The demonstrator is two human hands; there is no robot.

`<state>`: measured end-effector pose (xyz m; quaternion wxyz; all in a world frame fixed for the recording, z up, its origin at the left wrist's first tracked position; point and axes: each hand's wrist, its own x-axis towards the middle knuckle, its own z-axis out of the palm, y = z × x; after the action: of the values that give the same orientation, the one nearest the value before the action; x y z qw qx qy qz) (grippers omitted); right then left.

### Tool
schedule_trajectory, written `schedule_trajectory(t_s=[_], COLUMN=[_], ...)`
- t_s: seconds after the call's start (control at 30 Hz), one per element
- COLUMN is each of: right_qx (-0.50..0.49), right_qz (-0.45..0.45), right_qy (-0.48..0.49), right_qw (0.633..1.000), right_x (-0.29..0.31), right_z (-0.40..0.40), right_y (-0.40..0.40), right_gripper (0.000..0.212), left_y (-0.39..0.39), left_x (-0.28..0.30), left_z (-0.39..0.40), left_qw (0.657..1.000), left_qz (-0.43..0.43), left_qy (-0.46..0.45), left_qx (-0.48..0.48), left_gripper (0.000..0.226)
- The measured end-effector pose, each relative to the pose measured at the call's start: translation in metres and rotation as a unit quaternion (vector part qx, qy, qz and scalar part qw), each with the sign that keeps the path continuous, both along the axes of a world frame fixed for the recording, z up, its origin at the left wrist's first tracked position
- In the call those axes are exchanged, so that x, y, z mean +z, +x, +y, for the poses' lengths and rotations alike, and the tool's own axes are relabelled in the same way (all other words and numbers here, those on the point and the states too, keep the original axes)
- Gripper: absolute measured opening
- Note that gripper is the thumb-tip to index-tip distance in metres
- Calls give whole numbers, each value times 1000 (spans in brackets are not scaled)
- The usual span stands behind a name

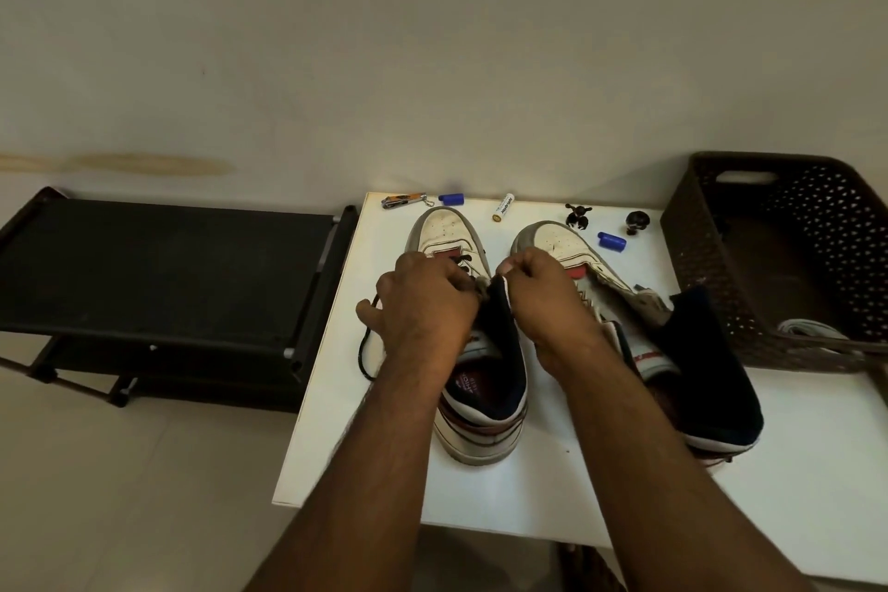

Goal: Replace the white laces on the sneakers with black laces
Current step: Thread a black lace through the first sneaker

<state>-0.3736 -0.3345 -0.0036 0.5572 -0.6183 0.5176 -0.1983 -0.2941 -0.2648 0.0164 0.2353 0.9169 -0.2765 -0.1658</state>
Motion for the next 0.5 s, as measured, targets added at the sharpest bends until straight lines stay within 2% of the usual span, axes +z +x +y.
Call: schedule_trajectory(t_s=[0.03, 0.07, 0.1, 0.17, 0.2, 0.23, 0.27, 0.3, 0.33, 0.37, 0.4, 0.43, 0.47, 0.5], right_qx=[-27, -61, -98, -154, -159, -148, -127, -98, -56, -1, 69, 139, 196, 235], right_qz=[-35, -101, -196, -415, -494, -531, -527, -477, -377, -240, -90, 52, 170, 250], right_qy=[15, 55, 117, 198, 187, 149, 94, 29, -46, -123, -181, -222, -257, -294], right_qw=[999, 992, 969, 875, 834, 821, 835, 873, 923, 963, 977, 964, 931, 892], right_x=[2, 7, 16, 42, 56, 69, 80, 85, 85, 77, 64, 49, 36, 28], right_z=[0, 0, -2, -10, -15, -20, -22, -21, -19, -17, -16, -15, -14, -12], right_y=[1, 3, 3, -6, -13, -20, -27, -31, -32, -30, -27, -23, -19, -15], right_gripper=[16, 17, 17, 19, 20, 21, 20, 18, 15, 13, 12, 17, 22, 26], left_y=[1, 2, 4, 6, 6, 7, 6, 6, 6, 5, 5, 5, 5, 5], left_x=[2, 4, 6, 8, 9, 9, 9, 9, 9, 9, 9, 8, 8, 8], left_z=[2, 4, 6, 8, 8, 9, 9, 9, 9, 9, 9, 9, 8, 8], left_qw=[1000, 1000, 1000, 999, 999, 999, 999, 999, 999, 999, 999, 999, 999, 999], left_qz=[8, 15, 21, 28, 29, 29, 29, 28, 28, 27, 26, 26, 25, 25], left_qy=[-6, -10, -14, -18, -20, -24, -28, -30, -32, -34, -37, -39, -41, -43], left_qx=[-2, -2, -1, 3, 4, 7, 10, 12, 13, 14, 13, 13, 14, 15], left_gripper=[19, 22, 26, 32, 32, 33, 35, 36, 37, 38, 38, 38, 38, 39])
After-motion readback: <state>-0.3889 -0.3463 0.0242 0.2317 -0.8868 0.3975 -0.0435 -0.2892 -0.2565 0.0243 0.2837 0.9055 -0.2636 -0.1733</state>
